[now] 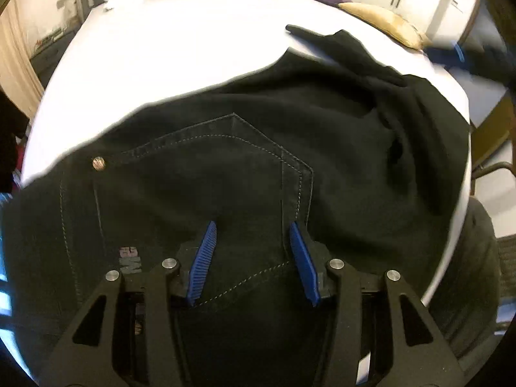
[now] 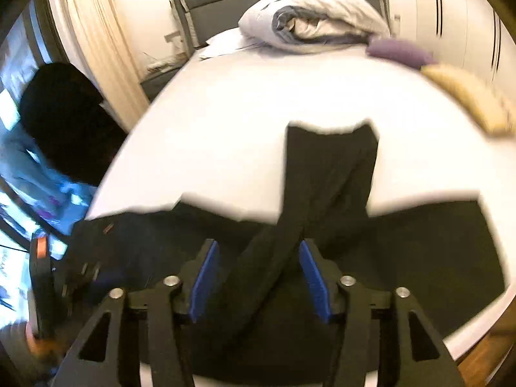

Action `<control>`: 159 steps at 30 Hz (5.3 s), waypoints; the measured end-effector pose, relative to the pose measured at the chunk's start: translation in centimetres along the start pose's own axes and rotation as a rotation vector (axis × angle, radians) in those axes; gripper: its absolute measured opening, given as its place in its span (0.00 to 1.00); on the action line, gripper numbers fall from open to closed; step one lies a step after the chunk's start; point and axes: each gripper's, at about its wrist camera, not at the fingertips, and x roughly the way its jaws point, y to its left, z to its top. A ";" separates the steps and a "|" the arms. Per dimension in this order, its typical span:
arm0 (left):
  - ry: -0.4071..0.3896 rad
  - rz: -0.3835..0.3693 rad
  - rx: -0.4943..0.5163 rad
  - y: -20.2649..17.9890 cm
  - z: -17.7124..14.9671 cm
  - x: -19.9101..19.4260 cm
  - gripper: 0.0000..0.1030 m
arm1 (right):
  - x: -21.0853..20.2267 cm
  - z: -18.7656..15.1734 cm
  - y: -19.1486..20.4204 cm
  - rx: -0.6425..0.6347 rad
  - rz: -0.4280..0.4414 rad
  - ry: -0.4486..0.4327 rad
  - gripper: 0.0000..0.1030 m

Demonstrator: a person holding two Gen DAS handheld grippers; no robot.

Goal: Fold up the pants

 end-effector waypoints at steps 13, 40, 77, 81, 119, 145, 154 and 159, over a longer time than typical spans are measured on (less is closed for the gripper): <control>0.003 -0.060 -0.005 1.9 0.1 0.4 0.47 | 22.5 9.9 1.0 -0.176 -0.405 0.337 0.68; 0.041 -0.018 -0.025 0.8 1.3 1.6 0.51 | -6.1 -7.3 -25.4 0.807 -0.201 -0.305 0.03; 0.087 0.035 -0.059 -2.5 2.4 2.8 0.77 | -3.7 -20.2 -29.8 1.210 0.077 -0.358 0.04; 0.082 0.031 -0.067 -2.6 2.3 2.8 0.80 | -4.4 -21.5 -29.5 1.222 0.052 -0.378 0.04; -0.088 -0.035 -0.204 4.0 -0.9 -0.8 0.82 | 11.1 -2.8 -16.8 0.547 0.183 0.253 0.19; -0.137 -0.013 -0.266 5.6 -2.1 -2.6 0.82 | 2.1 -3.7 -16.3 0.379 -0.144 -0.078 0.58; -0.100 0.107 -0.247 6.0 -2.9 -2.3 0.82 | 3.1 -12.6 -24.4 0.703 -0.118 -0.036 0.00; -0.112 0.082 -0.322 8.8 -4.8 -3.9 0.82 | -1.4 -12.5 -24.7 0.771 -0.208 -0.093 0.25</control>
